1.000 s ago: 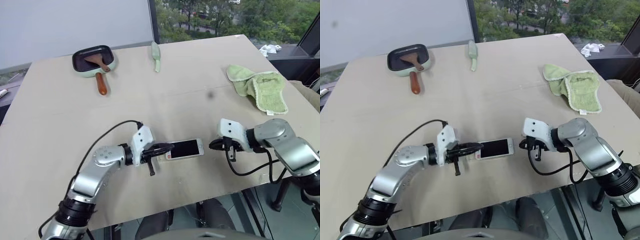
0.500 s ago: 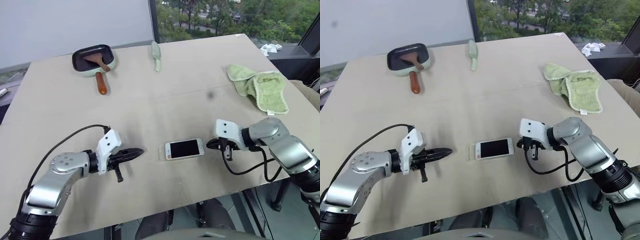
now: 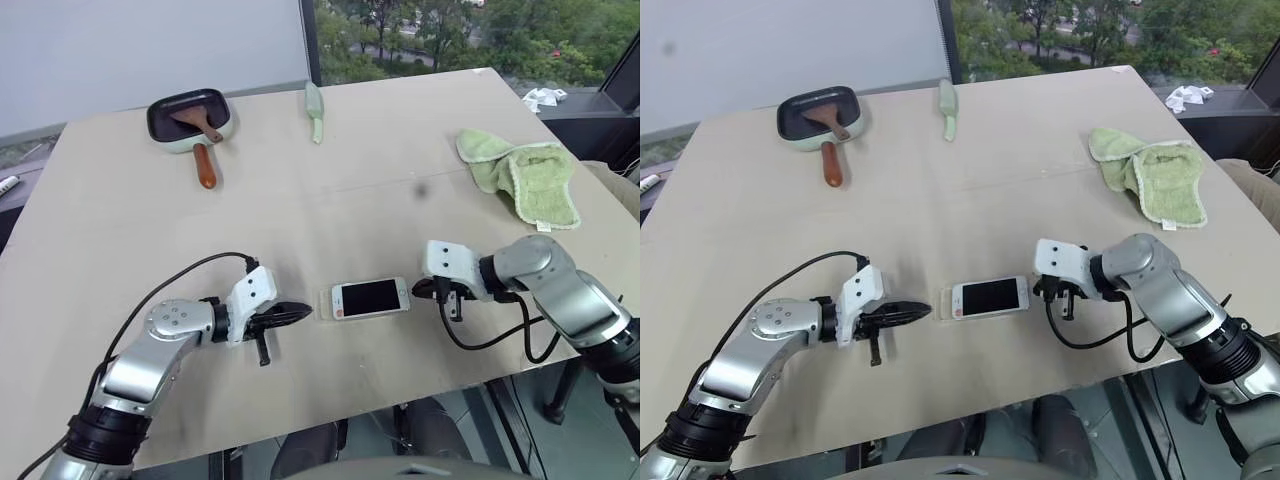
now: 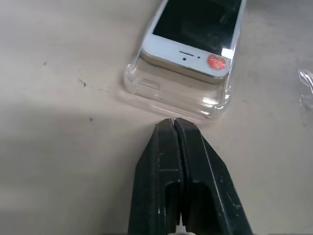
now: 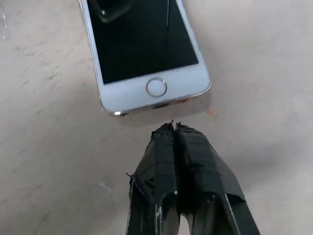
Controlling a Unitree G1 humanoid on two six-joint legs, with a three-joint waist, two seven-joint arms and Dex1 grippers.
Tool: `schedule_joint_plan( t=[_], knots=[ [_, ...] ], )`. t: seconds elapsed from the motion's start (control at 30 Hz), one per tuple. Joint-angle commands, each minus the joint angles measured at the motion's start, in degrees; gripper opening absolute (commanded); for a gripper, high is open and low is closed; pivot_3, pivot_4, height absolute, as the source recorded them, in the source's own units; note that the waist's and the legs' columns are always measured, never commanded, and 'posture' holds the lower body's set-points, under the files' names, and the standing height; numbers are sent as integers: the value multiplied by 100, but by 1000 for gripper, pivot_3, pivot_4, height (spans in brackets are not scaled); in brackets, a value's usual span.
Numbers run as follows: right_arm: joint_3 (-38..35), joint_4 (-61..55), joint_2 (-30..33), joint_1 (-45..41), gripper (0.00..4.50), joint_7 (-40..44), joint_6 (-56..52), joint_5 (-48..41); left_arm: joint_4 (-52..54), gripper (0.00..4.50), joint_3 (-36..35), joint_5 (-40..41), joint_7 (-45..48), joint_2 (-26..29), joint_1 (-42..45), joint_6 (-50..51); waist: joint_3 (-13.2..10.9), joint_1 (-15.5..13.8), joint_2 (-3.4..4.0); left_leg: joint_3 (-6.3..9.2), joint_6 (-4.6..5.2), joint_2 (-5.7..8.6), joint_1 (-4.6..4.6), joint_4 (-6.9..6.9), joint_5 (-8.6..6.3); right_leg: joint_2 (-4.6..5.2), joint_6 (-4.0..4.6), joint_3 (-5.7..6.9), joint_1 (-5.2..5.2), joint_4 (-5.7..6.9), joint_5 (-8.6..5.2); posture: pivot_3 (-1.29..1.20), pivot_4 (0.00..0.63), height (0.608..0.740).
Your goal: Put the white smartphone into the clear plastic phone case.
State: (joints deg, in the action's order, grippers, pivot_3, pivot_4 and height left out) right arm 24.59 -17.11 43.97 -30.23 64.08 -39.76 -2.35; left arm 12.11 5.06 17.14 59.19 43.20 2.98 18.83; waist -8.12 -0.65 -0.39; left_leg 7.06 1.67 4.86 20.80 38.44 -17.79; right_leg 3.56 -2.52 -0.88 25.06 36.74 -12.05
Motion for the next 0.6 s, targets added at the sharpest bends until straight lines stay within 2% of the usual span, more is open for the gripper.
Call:
schedule_joint_plan(
  t=[0.03,0.6],
  knots=[
    [25,-234,-28,-117,26,-19,-13,12,-86,0,187,-160,42,-29,64,-77,0,-18,0,1,0,0,1,0,0,0,0,1,0,0,0,0,150,740],
    [456,-437,-156,-457,26,14,-276,184,-34,0,591,-321,-140,-673,398,-2,1,-34,2,18,1,9,-7,13,0,8,-1,18,-22,-1,1,0,150,740]
  ],
)
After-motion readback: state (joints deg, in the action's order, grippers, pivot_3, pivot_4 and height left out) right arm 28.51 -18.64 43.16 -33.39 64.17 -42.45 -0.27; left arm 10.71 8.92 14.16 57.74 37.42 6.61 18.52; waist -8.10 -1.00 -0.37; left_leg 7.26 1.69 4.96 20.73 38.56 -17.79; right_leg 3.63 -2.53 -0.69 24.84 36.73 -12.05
